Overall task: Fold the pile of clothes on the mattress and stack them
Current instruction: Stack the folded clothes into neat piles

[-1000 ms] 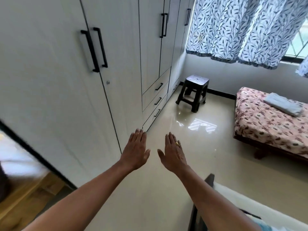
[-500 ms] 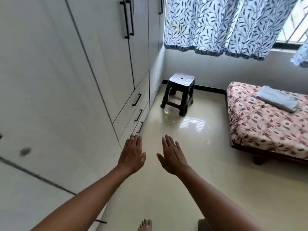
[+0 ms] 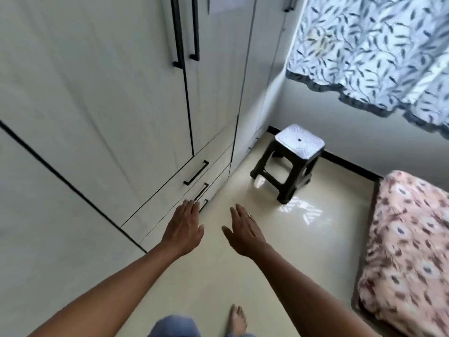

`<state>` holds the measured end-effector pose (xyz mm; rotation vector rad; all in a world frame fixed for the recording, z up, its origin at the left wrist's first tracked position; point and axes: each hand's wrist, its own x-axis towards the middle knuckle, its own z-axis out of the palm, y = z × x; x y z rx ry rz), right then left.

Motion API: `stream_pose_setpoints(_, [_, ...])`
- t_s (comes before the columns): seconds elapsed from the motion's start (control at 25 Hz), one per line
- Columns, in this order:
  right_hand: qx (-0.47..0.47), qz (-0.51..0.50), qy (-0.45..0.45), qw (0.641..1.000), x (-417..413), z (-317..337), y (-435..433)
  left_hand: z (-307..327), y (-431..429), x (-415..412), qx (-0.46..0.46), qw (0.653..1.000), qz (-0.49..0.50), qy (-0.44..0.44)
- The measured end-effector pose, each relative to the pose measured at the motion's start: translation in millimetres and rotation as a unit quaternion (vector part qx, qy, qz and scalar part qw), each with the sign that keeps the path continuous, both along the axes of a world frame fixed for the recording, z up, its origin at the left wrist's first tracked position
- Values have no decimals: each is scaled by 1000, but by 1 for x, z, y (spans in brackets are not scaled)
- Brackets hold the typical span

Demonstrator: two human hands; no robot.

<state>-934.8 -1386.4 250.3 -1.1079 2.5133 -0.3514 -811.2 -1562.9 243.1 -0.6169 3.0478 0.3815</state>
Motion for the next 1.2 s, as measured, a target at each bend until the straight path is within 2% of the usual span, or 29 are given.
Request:
stream_pose_setpoints(0.12, [29,56,-16,998,-82,-9,-37,-5,-14,-51,51,996,76,9])
stream_pose_setpoints(0.24, [55,116,-12,992,-142,-19,-83,-22,-33,-83,60,989,134,-1])
stream_pose_setpoints(0.32, [65,158,-6,985,-176,-35,-117,-37,-47,-106,75,983,168,5])
stream_pose_setpoints(0.56, [114,254,-27,960,-247,-71,-192,-72,-85,-163,137,956,253,-56])
stream_pose_setpoints(0.64, [107,237,-66,963,-268,-83,-210,-76,-95,-180,198,917,341,-57])
stream_pose_setpoints(0.76, [102,177,-145,968,-305,-107,-246,-88,-113,-208,293,818,495,-21])
stream_pose_setpoints(0.84, [111,144,-187,965,-326,-124,-266,-104,-124,-220,310,763,567,7])
stream_pose_setpoints(1.08, [130,110,-279,945,-345,-170,-316,-139,-139,-263,321,663,676,-7])
stream_pose_setpoints(1.16, [141,81,-304,939,-345,-177,-326,-150,-144,-268,324,638,699,4])
stream_pose_setpoints(1.2, [135,67,-325,934,-341,-174,-331,-156,-149,-268,335,612,716,23])
